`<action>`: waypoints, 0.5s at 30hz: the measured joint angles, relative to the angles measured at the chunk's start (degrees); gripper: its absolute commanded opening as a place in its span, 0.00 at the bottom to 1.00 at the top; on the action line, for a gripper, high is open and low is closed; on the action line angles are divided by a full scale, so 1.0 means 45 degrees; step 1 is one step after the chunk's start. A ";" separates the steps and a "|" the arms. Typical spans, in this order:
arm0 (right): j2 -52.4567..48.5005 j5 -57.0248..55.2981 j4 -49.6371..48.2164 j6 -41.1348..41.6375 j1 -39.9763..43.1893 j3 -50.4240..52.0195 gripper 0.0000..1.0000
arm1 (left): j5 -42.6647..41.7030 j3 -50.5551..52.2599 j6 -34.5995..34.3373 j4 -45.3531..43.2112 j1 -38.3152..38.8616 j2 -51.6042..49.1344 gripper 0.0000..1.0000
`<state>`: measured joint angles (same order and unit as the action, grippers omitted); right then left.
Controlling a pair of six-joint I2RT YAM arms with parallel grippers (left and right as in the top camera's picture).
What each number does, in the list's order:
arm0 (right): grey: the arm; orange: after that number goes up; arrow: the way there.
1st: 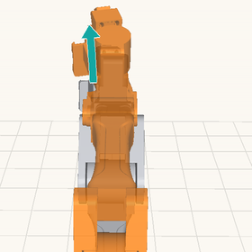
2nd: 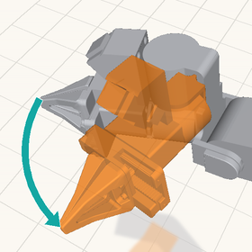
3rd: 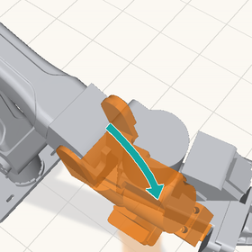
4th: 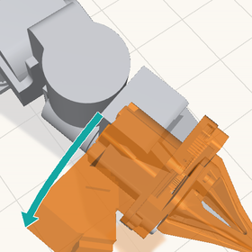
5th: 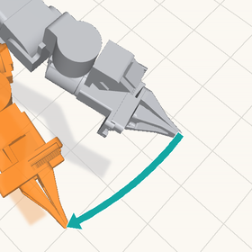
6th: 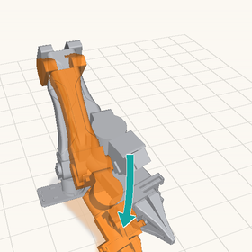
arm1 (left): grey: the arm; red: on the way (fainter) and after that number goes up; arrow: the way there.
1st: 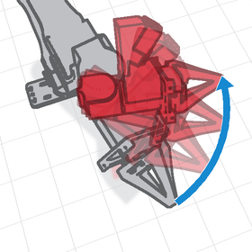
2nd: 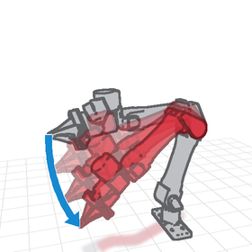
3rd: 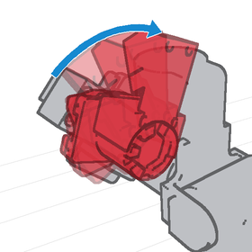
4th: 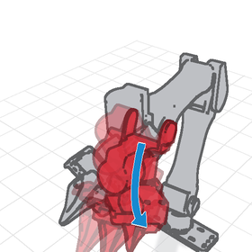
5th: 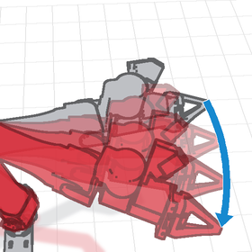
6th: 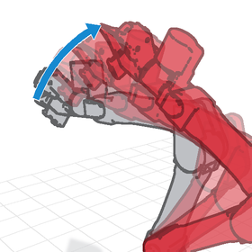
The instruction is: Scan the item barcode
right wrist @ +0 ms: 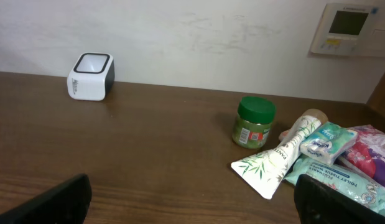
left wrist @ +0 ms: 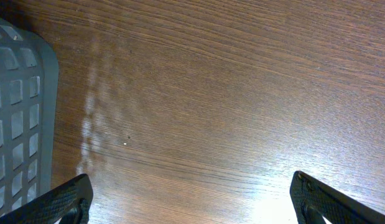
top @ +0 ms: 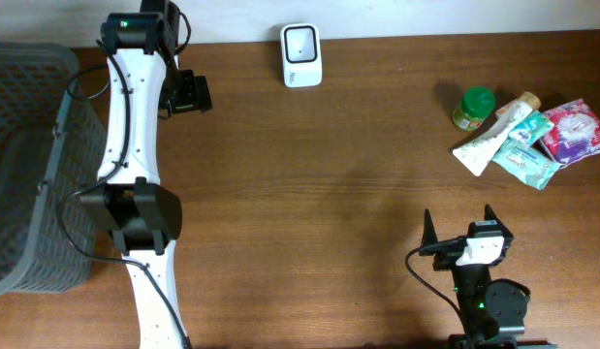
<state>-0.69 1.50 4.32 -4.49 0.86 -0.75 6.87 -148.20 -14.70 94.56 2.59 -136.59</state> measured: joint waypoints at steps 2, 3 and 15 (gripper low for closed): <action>0.0000 0.0000 0.0000 0.0000 0.0000 0.0000 0.99 | 0.0000 0.0000 0.0000 0.0000 0.0000 0.0000 0.99; 0.0000 0.0000 0.0000 0.0000 0.0000 0.0000 0.99 | 0.0000 0.0000 0.0000 0.0000 0.0000 0.0000 0.99; -0.0005 -0.0005 0.0000 0.0005 -0.0024 0.0005 0.99 | -0.0024 0.8864 0.0039 -0.6101 0.0005 0.5314 0.99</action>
<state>-0.71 1.48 4.32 -4.47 0.75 -0.73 6.76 -108.31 -14.52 67.11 2.61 -112.68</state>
